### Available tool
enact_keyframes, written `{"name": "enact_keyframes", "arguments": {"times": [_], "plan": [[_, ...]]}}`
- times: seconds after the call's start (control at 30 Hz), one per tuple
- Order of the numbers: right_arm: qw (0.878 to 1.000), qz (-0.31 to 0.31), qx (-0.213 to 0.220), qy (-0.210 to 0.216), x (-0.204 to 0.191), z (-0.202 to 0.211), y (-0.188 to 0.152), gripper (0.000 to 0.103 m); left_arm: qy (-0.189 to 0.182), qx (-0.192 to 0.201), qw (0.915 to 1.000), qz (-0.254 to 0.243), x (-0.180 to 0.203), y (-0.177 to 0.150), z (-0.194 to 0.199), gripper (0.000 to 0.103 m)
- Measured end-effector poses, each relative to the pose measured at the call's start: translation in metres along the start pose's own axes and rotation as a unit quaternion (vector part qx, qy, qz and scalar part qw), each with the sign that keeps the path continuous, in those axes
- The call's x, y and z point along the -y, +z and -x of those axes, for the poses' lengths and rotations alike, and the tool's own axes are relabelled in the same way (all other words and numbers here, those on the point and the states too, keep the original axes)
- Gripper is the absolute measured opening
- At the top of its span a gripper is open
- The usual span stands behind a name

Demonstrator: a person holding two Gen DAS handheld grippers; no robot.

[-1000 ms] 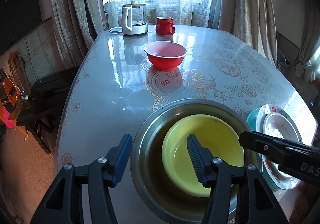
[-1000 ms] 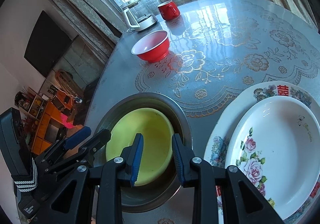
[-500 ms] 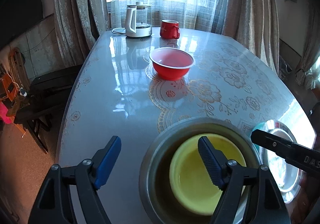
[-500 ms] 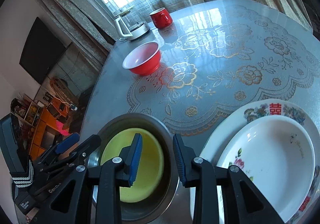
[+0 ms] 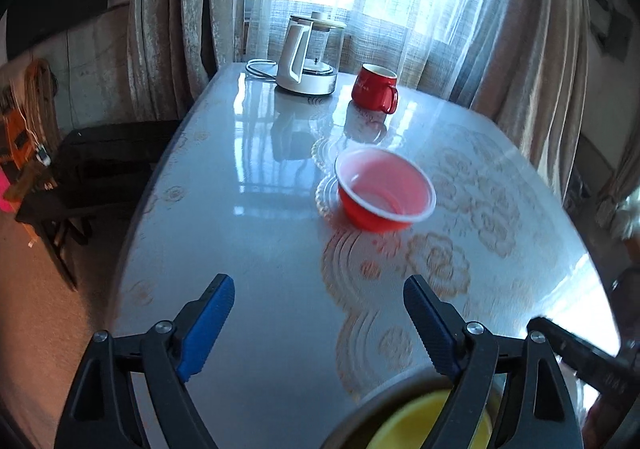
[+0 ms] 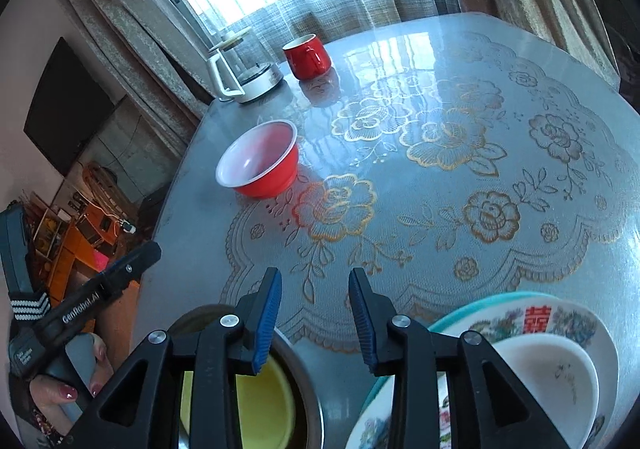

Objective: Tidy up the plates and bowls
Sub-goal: 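Move both grippers to the red bowl and close them on its rim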

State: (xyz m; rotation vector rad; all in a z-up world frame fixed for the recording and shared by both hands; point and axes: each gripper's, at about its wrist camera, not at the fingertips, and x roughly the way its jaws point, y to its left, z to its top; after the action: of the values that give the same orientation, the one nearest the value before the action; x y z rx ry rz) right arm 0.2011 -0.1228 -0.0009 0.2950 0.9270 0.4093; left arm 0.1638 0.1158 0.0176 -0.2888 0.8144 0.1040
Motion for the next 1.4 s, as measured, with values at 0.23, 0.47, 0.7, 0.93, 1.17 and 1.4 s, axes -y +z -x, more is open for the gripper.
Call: {"name": "enact_keyframes", "arguments": {"times": [0.23, 0.47, 0.7, 0.93, 1.17, 1.4], "plan": [[1.0, -0.003, -0.019, -0.005, 0.002, -0.022, 0.023, 0.035, -0.039, 0.01, 0.9992, 0.004, -0.005, 0.035, -0.03, 0.087], [0.999, -0.021, -0.029, 0.005, -0.002, -0.048, 0.048, 0.035, -0.08, -0.008, 0.993, 0.087, -0.031, 0.061, -0.068, 0.083], [0.999, -0.007, -0.037, -0.01, -0.014, -0.078, 0.072, 0.035, -0.107, -0.018, 0.9899, 0.09, -0.034, 0.065, -0.098, 0.077], [0.999, -0.014, -0.044, 0.008, -0.02, -0.111, 0.091, 0.035, -0.126, -0.041, 0.9879, 0.081, -0.03, 0.067, -0.116, 0.071], [0.997, -0.051, -0.054, 0.021, -0.015, -0.142, 0.105, 0.035, -0.138, -0.063, 0.9858, 0.071, -0.028, 0.065, -0.129, 0.051], [0.996, -0.051, -0.059, 0.034, -0.019, -0.151, 0.106, 0.026, -0.137, -0.055, 0.988, 0.044, -0.019, 0.063, -0.126, 0.035]]}}
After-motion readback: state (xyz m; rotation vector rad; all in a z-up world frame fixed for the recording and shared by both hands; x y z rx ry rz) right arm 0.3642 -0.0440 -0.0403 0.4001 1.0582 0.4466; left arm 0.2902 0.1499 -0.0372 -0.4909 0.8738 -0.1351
